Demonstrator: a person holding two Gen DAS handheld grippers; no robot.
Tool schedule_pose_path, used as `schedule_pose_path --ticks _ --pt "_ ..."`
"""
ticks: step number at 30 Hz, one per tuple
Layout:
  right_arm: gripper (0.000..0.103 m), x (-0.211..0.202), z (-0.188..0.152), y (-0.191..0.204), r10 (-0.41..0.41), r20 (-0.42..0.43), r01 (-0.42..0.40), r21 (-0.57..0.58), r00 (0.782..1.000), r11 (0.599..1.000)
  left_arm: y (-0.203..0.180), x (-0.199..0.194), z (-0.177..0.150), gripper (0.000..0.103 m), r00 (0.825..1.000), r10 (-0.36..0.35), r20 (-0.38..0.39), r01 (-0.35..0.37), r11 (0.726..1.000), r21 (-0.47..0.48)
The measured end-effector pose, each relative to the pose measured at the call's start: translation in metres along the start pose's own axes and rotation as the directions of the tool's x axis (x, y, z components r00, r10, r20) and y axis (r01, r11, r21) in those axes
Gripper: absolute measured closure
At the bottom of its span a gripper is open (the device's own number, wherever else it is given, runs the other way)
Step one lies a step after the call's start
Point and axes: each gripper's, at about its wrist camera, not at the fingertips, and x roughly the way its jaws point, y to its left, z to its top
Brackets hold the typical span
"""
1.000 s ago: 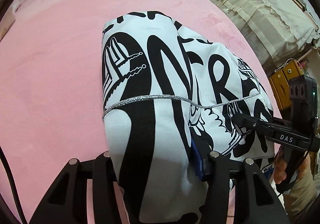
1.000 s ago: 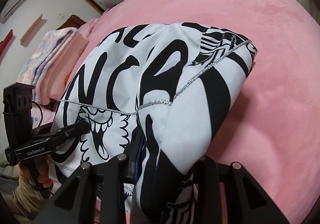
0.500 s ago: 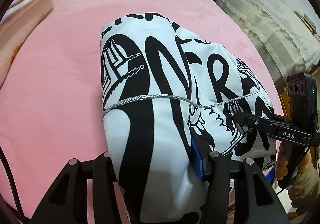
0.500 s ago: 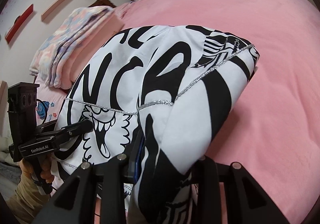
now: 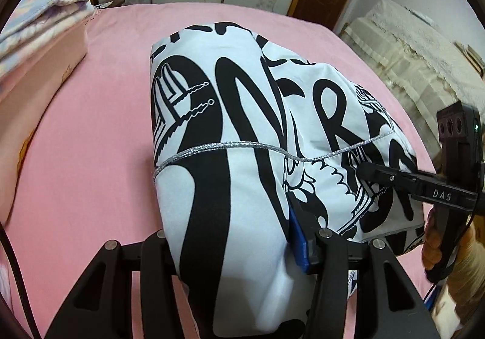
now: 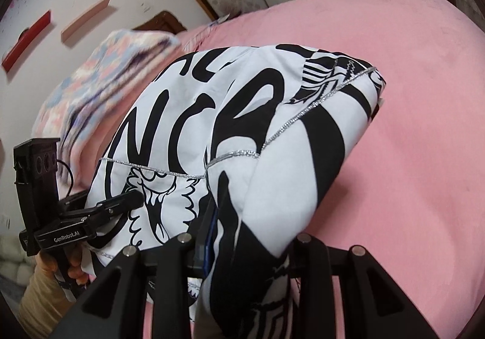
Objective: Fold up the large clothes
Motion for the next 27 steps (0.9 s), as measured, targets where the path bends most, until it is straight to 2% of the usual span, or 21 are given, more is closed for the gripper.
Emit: schedule_pose_path --ticks 5,8,10,13,14,15,18,21,22,23,25,27 --pt "0.072 0.060 0.042 -0.017 -0.023 0.045 0.022 0.020 0.999 1.000 0.044 0.064 0.054 0.053 1.000 0.000 -0.004 0.000 1.000 -0.006" --pt "0.072 0.100 0.052 -0.034 -0.054 0.047 0.052 0.048 0.997 0.997 0.064 0.104 0.068 0.051 1.000 0.008 -0.016 -0.008 1.000 -0.012" --pt "0.072 0.126 0.050 -0.053 -0.075 0.018 0.073 0.096 0.997 0.993 0.079 0.142 0.069 0.048 0.999 0.025 -0.041 -0.027 0.999 -0.044" --pt "0.066 0.148 0.039 -0.072 -0.086 0.012 0.083 0.159 0.996 0.984 0.095 0.186 0.056 0.025 0.992 0.096 -0.080 -0.102 0.991 -0.082" --pt "0.063 0.150 0.036 -0.074 -0.083 0.022 0.078 0.161 0.996 0.984 0.101 0.193 0.052 0.013 0.991 0.112 -0.068 -0.119 0.988 -0.100" --pt "0.062 0.152 0.033 -0.075 -0.078 0.026 0.073 0.154 0.997 0.985 0.106 0.196 0.050 0.005 0.989 0.131 -0.064 -0.137 0.984 -0.113" --pt "0.060 0.154 0.033 -0.073 -0.080 0.014 0.077 0.125 0.997 0.989 0.120 0.198 0.048 0.004 0.994 0.103 -0.046 -0.109 0.982 -0.156" --pt "0.054 0.149 0.032 -0.078 -0.067 -0.009 0.068 0.150 0.998 0.986 0.125 0.193 0.046 0.002 0.990 0.135 -0.040 -0.139 0.979 -0.151" --pt "0.048 0.144 0.030 -0.080 -0.074 -0.015 0.075 0.155 0.997 0.985 0.128 0.192 0.047 0.002 0.989 0.146 -0.037 -0.150 0.977 -0.149" --pt "0.043 0.138 0.028 -0.082 -0.092 -0.017 0.094 0.155 0.996 0.983 0.128 0.187 0.047 0.002 0.984 0.174 -0.035 -0.178 0.973 -0.148" --pt "0.042 0.119 0.017 -0.082 -0.128 -0.006 0.128 0.133 0.992 0.983 0.122 0.177 0.046 0.002 0.973 0.226 -0.036 -0.229 0.960 -0.160" --pt "0.042 0.098 0.007 -0.082 -0.166 -0.003 0.166 0.101 0.986 0.981 0.112 0.163 0.042 0.002 0.949 0.314 -0.025 -0.314 0.935 -0.162"
